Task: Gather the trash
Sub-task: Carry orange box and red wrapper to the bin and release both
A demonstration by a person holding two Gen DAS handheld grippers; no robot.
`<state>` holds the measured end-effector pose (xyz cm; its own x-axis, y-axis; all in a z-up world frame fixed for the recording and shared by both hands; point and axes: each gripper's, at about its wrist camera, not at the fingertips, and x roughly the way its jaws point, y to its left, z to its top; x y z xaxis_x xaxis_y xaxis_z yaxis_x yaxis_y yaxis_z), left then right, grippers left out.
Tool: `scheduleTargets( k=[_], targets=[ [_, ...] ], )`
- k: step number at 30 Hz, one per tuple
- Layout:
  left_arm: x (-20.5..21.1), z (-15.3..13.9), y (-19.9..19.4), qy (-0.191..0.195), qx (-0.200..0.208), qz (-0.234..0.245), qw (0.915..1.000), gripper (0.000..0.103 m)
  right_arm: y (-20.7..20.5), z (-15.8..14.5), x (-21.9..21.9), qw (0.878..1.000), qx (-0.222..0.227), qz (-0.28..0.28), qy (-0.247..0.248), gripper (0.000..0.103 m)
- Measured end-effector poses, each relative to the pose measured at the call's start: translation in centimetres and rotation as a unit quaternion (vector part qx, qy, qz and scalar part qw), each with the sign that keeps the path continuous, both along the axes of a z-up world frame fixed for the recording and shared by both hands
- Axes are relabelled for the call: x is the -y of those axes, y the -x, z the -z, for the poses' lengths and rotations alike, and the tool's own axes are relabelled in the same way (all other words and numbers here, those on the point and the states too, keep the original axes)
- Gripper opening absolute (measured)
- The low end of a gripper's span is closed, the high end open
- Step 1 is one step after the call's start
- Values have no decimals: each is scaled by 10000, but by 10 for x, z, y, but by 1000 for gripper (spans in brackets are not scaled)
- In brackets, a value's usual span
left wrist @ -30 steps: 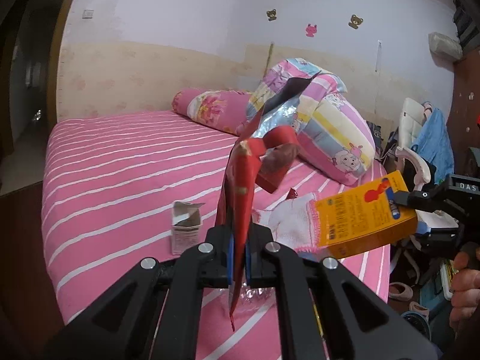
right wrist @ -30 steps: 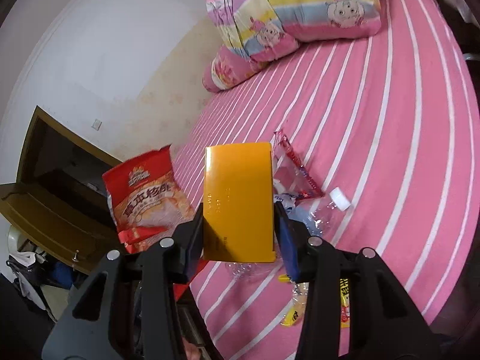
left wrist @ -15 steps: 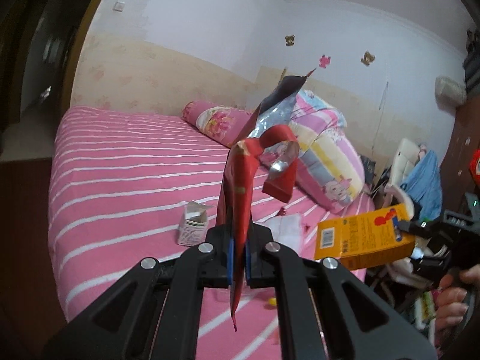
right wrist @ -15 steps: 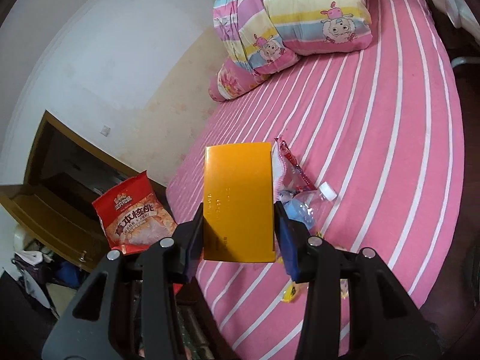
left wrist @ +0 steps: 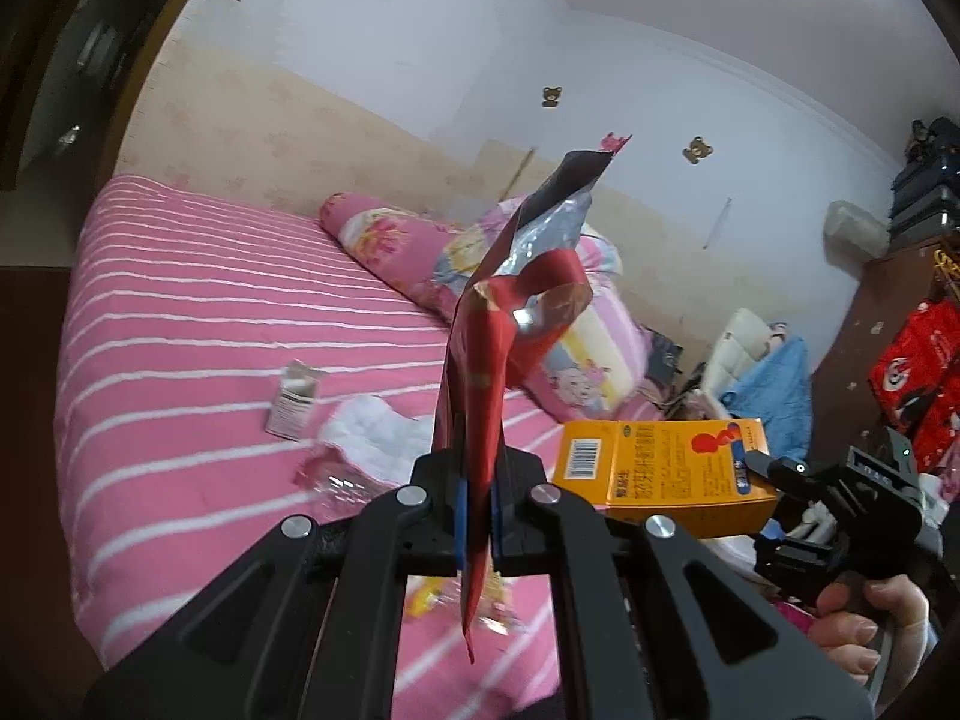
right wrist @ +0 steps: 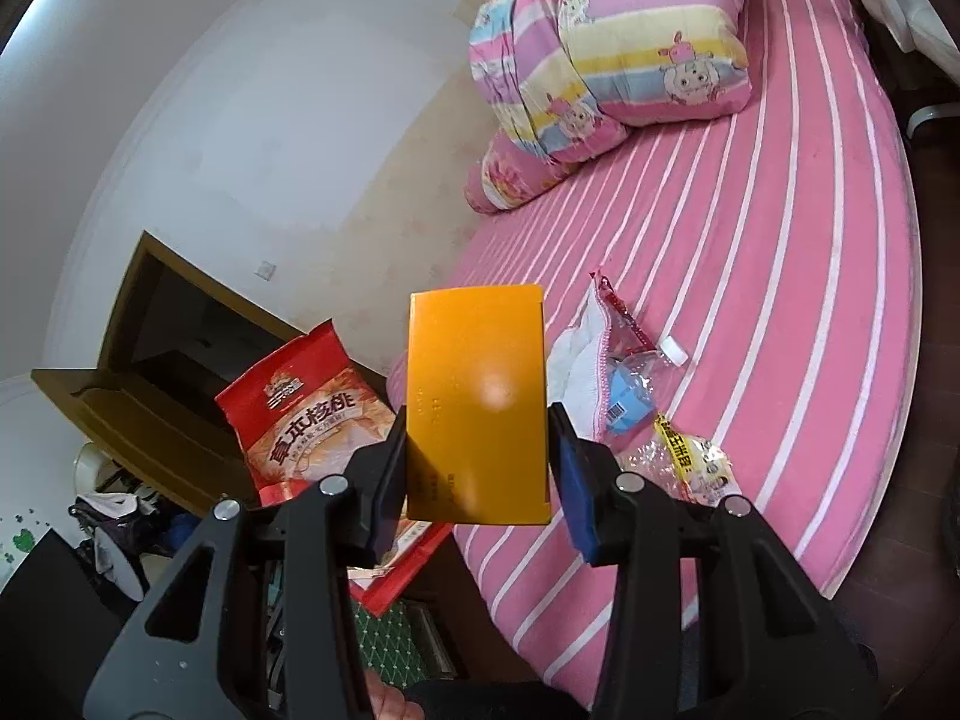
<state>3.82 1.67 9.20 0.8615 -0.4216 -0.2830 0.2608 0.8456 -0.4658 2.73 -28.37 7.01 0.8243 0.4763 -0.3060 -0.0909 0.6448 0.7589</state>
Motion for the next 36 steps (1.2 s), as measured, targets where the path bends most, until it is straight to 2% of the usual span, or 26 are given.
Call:
scheduleTargets(
  k=[8,16,19,28,36],
  targets=[
    [52,-4,30,242,-138,602,9978,5,58,-5,43,9994,176,267,136,45],
    [128,11,33,361,-571,1455,9870,5,115,15,112,9962,76,851,185,45],
    [162,28,34,502,-923,1864,9768,5,132,27,142,9931,-39,1148,230,45],
    [273,77,48,-36,-1617,2765,9473,5,177,78,220,9800,-518,1896,307,45],
    [344,142,44,-308,-2470,3295,9108,5,203,129,264,9624,-1038,2415,686,45]
  ],
)
